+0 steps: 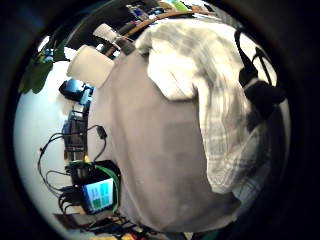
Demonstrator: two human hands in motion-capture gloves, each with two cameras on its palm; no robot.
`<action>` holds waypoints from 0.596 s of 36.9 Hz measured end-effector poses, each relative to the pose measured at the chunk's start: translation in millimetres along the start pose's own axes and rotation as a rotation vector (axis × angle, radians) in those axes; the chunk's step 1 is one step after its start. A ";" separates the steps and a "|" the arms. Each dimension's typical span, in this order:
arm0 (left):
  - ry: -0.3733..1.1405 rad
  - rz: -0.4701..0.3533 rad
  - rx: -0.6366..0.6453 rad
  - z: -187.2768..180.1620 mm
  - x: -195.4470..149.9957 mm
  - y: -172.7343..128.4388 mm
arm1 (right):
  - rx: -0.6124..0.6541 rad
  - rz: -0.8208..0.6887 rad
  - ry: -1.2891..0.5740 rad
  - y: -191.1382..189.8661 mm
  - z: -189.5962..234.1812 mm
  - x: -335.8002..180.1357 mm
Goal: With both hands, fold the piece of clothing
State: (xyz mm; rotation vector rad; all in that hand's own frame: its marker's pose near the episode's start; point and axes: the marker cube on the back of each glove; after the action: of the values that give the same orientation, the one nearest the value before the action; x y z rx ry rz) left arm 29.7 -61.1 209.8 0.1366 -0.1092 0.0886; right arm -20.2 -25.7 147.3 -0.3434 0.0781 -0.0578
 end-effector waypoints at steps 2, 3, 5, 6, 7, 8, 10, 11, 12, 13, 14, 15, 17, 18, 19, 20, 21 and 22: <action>-0.004 -0.006 0.012 -8.6 -0.9 -4.6 | 0.020 0.006 0.006 -8.4 9.4 -3.5; -0.006 -0.008 0.015 -13.5 -1.2 -6.4 | 0.039 0.014 0.008 -13.1 13.7 -4.4; -0.006 -0.009 0.014 -20.6 -1.8 -8.8 | 0.086 0.036 0.000 -20.4 18.7 -4.0; -0.003 -0.006 0.011 -22.0 -2.3 -9.8 | 0.109 0.046 -0.010 -22.8 19.6 -2.6; 0.004 0.001 0.004 -22.5 -2.6 -10.1 | 0.131 0.053 -0.024 -25.3 20.1 -0.2; 0.013 0.010 -0.005 -23.1 -2.5 -8.9 | 0.149 0.057 -0.042 -27.7 20.6 2.6; 0.029 0.032 -0.035 -25.3 -1.0 -1.5 | 0.164 0.052 -0.079 -29.2 20.8 7.4; 0.032 0.044 -0.053 -26.4 -0.1 4.1 | 0.161 0.042 -0.096 -27.2 20.0 8.6; 0.030 0.057 -0.069 -27.5 0.8 10.6 | 0.153 0.030 -0.111 -23.5 18.8 9.1; 0.024 0.071 -0.083 -28.9 1.8 17.7 | 0.142 0.015 -0.123 -18.3 17.3 8.8; 0.014 0.085 -0.093 -31.0 3.0 24.9 | 0.129 -0.001 -0.133 -12.2 15.4 7.9; 0.004 0.099 -0.100 -33.7 4.2 31.9 | 0.117 -0.019 -0.138 -5.3 13.0 6.2; -0.014 0.126 -0.116 -41.3 6.4 44.8 | 0.100 -0.053 -0.138 10.3 6.5 0.8; -0.018 0.138 -0.127 -46.4 7.5 51.0 | 0.094 -0.066 -0.133 18.4 2.6 -2.2; -0.019 0.151 -0.141 -52.2 8.8 56.8 | 0.086 -0.076 -0.126 26.0 -1.1 -4.7; -0.017 0.164 -0.157 -58.4 9.9 61.9 | 0.076 -0.085 -0.118 32.8 -4.6 -6.5; -0.015 0.177 -0.172 -64.9 10.9 66.1 | 0.065 -0.094 -0.110 38.9 -8.2 -7.8; -0.013 0.190 -0.186 -71.9 11.6 69.4 | 0.054 -0.104 -0.104 44.7 -12.7 -9.0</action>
State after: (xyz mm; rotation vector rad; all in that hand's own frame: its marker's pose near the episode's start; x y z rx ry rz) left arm 41.9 18.4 149.5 -0.0597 -0.1423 0.2663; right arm -28.3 12.7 120.8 -0.2955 -0.0446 -0.1442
